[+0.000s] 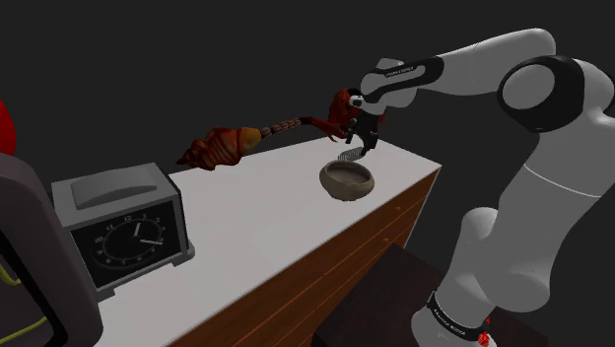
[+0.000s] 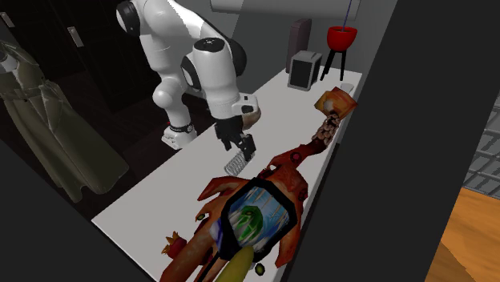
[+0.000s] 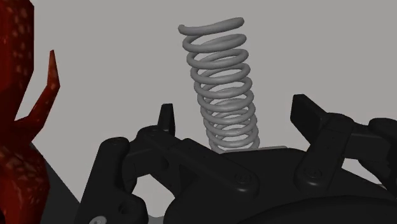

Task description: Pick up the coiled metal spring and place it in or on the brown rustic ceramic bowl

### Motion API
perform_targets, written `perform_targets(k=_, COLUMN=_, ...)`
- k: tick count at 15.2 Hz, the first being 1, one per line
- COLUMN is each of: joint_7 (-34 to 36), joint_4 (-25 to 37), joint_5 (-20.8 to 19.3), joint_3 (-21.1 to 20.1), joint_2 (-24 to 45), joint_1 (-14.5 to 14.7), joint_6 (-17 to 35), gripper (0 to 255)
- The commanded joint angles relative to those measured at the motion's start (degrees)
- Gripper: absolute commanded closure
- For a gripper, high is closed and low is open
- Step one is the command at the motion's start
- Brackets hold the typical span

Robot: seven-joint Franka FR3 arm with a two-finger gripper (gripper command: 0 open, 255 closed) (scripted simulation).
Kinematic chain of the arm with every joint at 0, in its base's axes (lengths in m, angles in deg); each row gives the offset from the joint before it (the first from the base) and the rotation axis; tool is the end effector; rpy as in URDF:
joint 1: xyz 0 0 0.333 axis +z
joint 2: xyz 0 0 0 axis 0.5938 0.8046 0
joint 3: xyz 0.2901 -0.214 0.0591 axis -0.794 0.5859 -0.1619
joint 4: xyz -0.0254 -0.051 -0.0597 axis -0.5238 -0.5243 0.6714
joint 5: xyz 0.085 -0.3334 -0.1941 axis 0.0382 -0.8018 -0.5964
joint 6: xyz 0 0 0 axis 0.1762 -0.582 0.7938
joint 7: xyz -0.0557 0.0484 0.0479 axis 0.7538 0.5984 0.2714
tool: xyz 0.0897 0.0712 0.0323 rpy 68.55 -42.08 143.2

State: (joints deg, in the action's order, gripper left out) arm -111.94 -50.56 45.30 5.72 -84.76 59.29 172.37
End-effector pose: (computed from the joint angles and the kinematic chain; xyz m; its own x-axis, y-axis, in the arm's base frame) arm 0.4949 -0.2441 0.5108 0.2560 0.9629 0.0849 0.9561 -0.2652 0.1246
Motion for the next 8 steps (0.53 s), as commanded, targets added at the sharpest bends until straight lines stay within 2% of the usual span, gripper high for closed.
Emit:
perform_targets(k=1, joint_7=-1.14, joint_4=-0.61, joint_5=1.18, joint_3=0.26, joint_2=1.20, joint_1=0.08, joint_6=1.43, gripper=0)
perform_targets(k=5, joint_7=-2.38, joint_4=-1.99, joint_5=2.97, joint_3=0.48, joint_2=3.00, joint_1=0.11, joint_6=3.90, gripper=0)
perform_targets(k=8, joint_7=-2.38, joint_4=-1.99, joint_5=2.97, joint_3=0.46, joint_2=3.00, joint_1=0.10, joint_6=3.90, gripper=0)
